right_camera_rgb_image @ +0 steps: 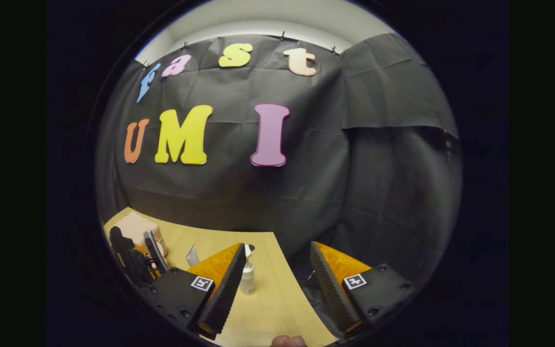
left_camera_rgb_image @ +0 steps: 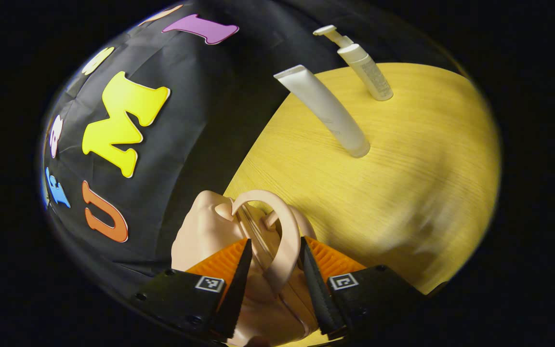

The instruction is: First open the suitcase, pack the skin care products into it, and then close the suitcase.

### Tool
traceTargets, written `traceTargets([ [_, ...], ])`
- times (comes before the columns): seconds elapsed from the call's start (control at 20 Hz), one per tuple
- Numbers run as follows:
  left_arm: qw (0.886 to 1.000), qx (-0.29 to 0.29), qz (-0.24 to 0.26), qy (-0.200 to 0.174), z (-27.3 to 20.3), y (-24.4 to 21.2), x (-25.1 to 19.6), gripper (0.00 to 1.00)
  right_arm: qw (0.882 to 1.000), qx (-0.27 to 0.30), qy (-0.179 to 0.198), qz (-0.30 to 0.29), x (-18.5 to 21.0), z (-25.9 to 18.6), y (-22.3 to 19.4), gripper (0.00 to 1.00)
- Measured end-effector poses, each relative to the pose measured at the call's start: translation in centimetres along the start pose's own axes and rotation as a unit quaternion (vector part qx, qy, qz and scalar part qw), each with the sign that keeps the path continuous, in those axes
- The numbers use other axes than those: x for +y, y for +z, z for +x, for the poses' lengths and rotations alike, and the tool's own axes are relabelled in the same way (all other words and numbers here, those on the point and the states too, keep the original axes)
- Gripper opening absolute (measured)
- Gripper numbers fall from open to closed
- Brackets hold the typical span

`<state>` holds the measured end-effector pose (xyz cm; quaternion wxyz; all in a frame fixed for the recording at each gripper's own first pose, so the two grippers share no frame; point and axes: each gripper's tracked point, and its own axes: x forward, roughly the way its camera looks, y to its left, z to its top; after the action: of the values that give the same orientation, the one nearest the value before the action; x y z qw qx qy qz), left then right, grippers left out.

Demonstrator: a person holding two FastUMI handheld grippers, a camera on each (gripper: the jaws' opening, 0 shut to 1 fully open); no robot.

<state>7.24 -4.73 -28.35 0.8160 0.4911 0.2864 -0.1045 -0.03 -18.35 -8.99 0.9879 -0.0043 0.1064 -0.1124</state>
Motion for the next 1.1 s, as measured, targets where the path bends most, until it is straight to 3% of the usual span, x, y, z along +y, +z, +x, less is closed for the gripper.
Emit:
traceTargets([
  [0.1,1.000,0.015,0.013,-0.009,0.4,-0.1,-0.8,0.49,1.000,0.003,-0.005,0.005,-0.2,-0.1,-0.5,0.80],
  [0.15,0.999,0.034,0.030,-0.013,0.2,-0.3,-1.0,0.35,1.000,0.007,-0.006,0.009,-0.2,-0.3,-0.7,0.79],
  [0.4,0.999,0.019,0.023,-0.017,-0.3,0.9,-0.3,0.11,1.000,0.001,-0.007,0.016,0.0,-1.2,-0.3,0.79],
  [0.65,1.000,-0.006,-0.029,-0.009,-2.4,1.1,3.6,0.04,1.000,-0.004,-0.008,0.024,0.7,-1.1,0.2,0.79],
  [0.85,0.996,-0.036,-0.079,0.025,-4.9,1.5,8.7,0.03,1.000,-0.015,0.008,0.019,2.8,-1.2,1.3,0.80],
  [1.1,0.972,-0.097,-0.185,0.107,-8.7,-1.5,19.0,0.03,0.999,-0.028,0.041,0.003,6.8,-1.5,3.0,0.79],
])
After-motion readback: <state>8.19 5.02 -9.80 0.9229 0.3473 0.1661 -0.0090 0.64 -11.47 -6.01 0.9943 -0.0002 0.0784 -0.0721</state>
